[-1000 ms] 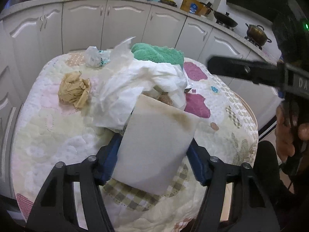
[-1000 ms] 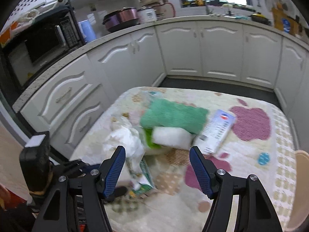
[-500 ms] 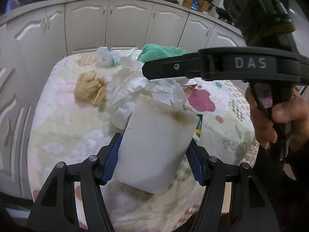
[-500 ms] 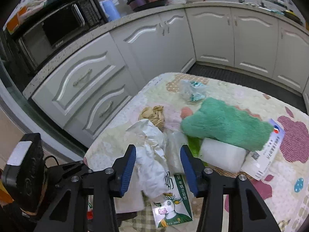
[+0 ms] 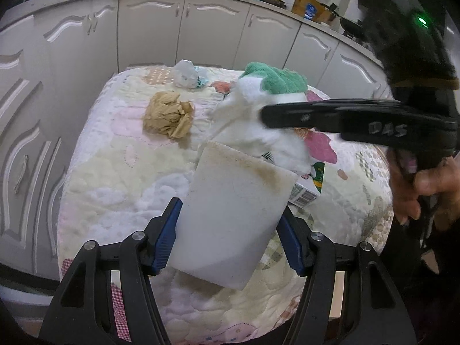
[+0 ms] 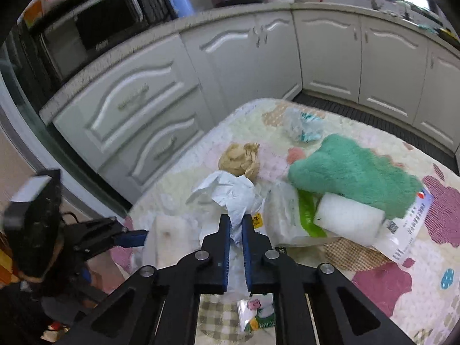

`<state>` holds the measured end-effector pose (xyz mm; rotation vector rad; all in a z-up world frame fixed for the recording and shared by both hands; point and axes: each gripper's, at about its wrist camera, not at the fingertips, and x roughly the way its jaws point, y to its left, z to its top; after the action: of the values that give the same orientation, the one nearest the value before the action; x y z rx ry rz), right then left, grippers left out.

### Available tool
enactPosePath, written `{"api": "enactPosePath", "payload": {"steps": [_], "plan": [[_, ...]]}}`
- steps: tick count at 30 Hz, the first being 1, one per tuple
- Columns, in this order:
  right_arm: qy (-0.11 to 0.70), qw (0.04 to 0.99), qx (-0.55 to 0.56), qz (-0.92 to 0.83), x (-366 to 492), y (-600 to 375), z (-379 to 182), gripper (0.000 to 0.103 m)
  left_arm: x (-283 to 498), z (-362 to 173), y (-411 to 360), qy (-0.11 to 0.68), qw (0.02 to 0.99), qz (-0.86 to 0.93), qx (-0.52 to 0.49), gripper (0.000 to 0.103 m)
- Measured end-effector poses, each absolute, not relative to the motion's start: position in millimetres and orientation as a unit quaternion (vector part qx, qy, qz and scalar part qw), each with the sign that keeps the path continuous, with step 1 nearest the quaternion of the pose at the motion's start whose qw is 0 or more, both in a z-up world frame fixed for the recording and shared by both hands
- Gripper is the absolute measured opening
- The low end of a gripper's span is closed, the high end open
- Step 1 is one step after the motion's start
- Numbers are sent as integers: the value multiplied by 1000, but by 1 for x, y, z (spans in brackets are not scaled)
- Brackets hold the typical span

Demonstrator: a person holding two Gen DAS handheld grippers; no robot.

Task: Collect trash
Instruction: 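Carry the sponge block and tissue over the beige bin with both grippers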

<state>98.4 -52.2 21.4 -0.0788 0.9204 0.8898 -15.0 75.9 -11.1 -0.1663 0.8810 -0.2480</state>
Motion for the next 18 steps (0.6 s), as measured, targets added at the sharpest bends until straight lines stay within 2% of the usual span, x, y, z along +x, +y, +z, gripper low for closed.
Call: {"api": "enactPosePath", "payload": {"steps": [18], "plan": [[394,854,29,338,91,-162,53,7,16,24,33,396,904,-119,-109,63]]}}
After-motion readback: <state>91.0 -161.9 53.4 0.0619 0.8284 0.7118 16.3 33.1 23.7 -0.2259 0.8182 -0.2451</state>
